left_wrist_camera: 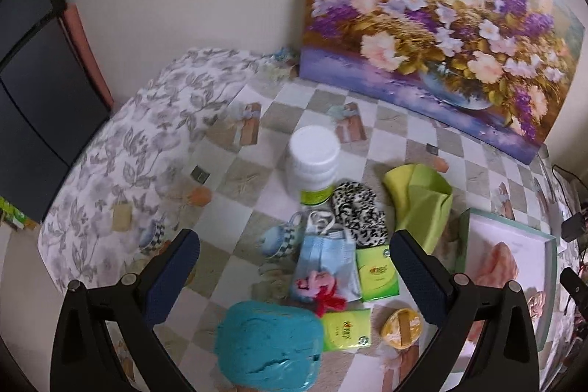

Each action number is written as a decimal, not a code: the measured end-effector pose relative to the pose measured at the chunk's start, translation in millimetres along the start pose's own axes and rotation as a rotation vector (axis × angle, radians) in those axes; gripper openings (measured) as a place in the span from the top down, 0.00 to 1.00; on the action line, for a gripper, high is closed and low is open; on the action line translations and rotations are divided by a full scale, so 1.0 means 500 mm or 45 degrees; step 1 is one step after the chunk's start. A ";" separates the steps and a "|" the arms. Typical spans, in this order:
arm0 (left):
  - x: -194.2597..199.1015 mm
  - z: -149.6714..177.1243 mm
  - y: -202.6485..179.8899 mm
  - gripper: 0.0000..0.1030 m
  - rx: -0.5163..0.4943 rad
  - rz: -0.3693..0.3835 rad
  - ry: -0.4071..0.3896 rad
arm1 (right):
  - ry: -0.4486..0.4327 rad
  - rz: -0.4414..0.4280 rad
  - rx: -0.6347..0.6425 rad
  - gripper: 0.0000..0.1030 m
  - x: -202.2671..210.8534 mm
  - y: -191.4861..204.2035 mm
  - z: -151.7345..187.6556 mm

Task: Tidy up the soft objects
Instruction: 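Grasp the pink-red plush toy with the left tool while the right tool grasps the yellow tin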

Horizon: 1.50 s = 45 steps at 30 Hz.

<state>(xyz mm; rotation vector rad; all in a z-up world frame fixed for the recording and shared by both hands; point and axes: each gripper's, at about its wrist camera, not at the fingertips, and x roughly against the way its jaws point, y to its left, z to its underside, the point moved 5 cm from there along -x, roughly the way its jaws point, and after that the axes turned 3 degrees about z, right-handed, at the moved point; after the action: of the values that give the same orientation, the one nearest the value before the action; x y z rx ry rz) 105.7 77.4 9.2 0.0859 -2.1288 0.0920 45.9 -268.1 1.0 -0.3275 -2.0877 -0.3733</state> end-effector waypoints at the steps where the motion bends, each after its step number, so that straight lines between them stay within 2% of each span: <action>1: -0.006 0.002 0.007 0.00 0.010 0.014 0.018 | -0.002 -0.025 0.019 0.06 0.002 0.018 -0.001; 6: -0.049 0.020 0.020 0.00 0.000 0.075 0.125 | 0.065 -0.167 0.119 0.06 -0.019 0.117 0.021; 9: -0.075 0.027 0.025 0.00 -0.020 0.044 0.188 | 0.122 -0.177 0.187 0.06 -0.045 0.171 0.048; 12: -0.093 0.032 0.019 0.00 -0.044 0.077 0.230 | 0.172 -0.208 0.263 0.06 -0.065 0.218 0.076; 18: -0.142 0.037 -0.020 0.00 -0.153 0.202 0.413 | 0.290 -0.235 0.355 0.06 -0.113 0.267 0.131; 24: -0.183 0.044 -0.043 0.01 -0.229 0.217 0.554 | 0.392 -0.255 0.406 0.07 -0.158 0.296 0.170; 28: -0.218 0.058 -0.049 0.14 -0.252 0.193 0.643 | 0.414 -0.281 0.467 0.13 -0.170 0.320 0.193; 31: -0.236 0.070 -0.052 0.18 -0.239 0.229 0.702 | 0.393 -0.228 0.550 0.14 -0.169 0.332 0.204; 33: -0.243 0.075 -0.052 0.25 -0.231 0.241 0.720 | 0.399 -0.223 0.584 0.21 -0.168 0.341 0.212; 36: -0.255 0.081 -0.048 0.31 -0.233 0.224 0.743 | 0.424 -0.277 0.602 0.23 -0.168 0.361 0.228; 38: -0.265 0.083 -0.044 0.43 -0.235 0.219 0.757 | 0.429 -0.263 0.640 0.25 -0.172 0.372 0.239; 40: -0.271 0.086 -0.046 0.50 -0.235 0.224 0.765 | 0.444 -0.254 0.661 0.28 -0.181 0.377 0.249; 42: -0.273 0.088 -0.043 0.54 -0.240 0.234 0.766 | 0.458 -0.249 0.658 0.29 -0.189 0.378 0.254; 43: -0.274 0.090 -0.044 0.60 -0.243 0.235 0.767 | 0.462 -0.240 0.657 0.29 -0.196 0.374 0.255; 45: -0.273 0.096 -0.040 0.62 -0.256 0.232 0.761 | 0.462 -0.220 0.656 0.29 -0.203 0.375 0.262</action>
<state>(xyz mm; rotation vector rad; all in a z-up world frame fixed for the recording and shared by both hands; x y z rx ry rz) 139.6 56.1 -131.4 -0.2296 -1.5335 0.0071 66.2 -53.4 -126.3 0.2148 -1.7768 0.0163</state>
